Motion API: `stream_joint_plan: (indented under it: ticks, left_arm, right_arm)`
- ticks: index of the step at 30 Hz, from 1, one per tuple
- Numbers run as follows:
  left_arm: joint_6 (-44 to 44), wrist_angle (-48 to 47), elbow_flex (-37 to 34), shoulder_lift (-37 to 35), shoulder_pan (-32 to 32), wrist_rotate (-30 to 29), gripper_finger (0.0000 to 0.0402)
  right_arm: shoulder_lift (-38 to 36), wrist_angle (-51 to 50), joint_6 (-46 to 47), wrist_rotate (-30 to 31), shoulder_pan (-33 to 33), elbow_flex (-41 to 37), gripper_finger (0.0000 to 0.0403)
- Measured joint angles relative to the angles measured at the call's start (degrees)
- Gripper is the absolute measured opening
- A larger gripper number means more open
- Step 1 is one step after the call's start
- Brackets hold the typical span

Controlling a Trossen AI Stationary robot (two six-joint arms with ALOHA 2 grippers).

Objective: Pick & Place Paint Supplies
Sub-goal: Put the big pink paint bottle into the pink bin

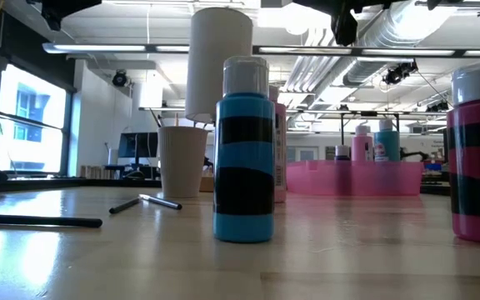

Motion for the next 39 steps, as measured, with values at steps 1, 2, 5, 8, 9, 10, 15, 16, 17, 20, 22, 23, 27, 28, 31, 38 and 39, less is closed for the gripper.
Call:
stream_joint_plan:
  ticks: [1, 2, 5, 8, 9, 10, 15, 16, 17, 20, 22, 23, 27, 28, 31, 38, 39]
  left_arm:
    - [-0.01, -0.01, 0.0, -0.01, 0.0, -0.24, 0.0223]
    - [0.0, -0.01, 0.0, -0.01, 0.0, -0.26, 0.0223]
    - [-0.04, -0.03, 0.0, -0.01, 0.0, -0.33, 0.0223]
    - [-2.23, -0.07, 0.0, -0.01, 0.0, 0.17, 0.0223]
    - [-3.24, -0.07, 0.0, -0.01, 0.0, 0.27, 0.0223]
    - [-4.22, -0.07, 0.0, -0.01, -0.02, 0.28, 0.0223]
    - [-5.79, -0.05, 0.0, -0.01, 0.0, 0.33, 0.0223]
    - [-5.58, -0.05, 0.0, -0.01, 0.0, 0.31, 0.0223]
    - [-5.23, -0.04, 0.0, -0.01, 0.0, 0.31, 0.0223]
    - [-3.36, -0.03, 0.02, -0.01, 0.0, 0.39, 0.0223]
    - [-2.6, -0.03, 0.02, -0.01, 0.0, 0.48, 0.0223]
    - [-2.57, 0.01, 0.02, -0.01, 0.0, 0.48, 0.0223]
    - [-2.8, 0.01, 0.02, -0.01, 0.0, -0.43, 0.0223]
    - [-2.8, 0.01, 0.02, -0.01, 0.0, -0.41, 0.0223]
    - [-3.14, 0.04, 0.02, -0.01, 0.0, -0.26, 0.0223]
    - [-4.13, 0.01, 0.07, -0.01, 0.0, -1.43, 0.0223]
    - [-4.13, -0.01, 0.08, -0.01, 0.0, -1.47, 0.0223]
  right_arm:
    - [0.0, 0.0, -0.07, 0.0, 0.0, 0.0, 0.0002]
    - [0.0, 0.0, -0.04, 0.0, 0.0, 0.0, 0.0002]
    - [0.0, 0.0, -0.11, 0.01, 0.0, 0.0, 0.0002]
    - [0.0, 0.0, -1.6, 0.13, 0.0, 0.0, 0.0002]
    - [0.0, 0.0, -1.89, 0.11, 0.0, 0.0, 0.0002]
    - [0.0, 0.0, -2.27, 0.09, 0.0, 0.0, 0.0002]
    - [0.0, 0.02, -2.83, 0.05, 0.0, 0.0, 0.0002]
    - [0.0, 0.09, -2.83, 0.14, 0.0, 0.0, 0.0002]
    - [0.02, 0.28, -2.83, 0.15, 0.0, 0.0, 0.0002]
    - [0.02, 1.21, -2.83, 0.15, 0.0, 0.0, 0.0002]
    - [0.02, 1.61, -2.85, 0.15, 0.0, 0.0, 0.0002]
    - [0.02, 1.88, -2.97, 0.15, 0.0, 0.0, 0.0002]
    - [0.02, 3.2, -3.01, 0.15, -0.02, 0.0, 0.0002]
    - [0.04, 3.6, -3.03, 0.15, -0.02, 0.0, 0.0002]
    - [0.04, 4.47, -4.13, 0.15, -0.02, 0.0, 0.0002]
    - [0.04, 5.14, -4.55, 0.17, -0.04, -0.02, 0.0002]
    - [0.04, 5.14, -4.58, 0.17, -0.04, -0.02, 0.0002]
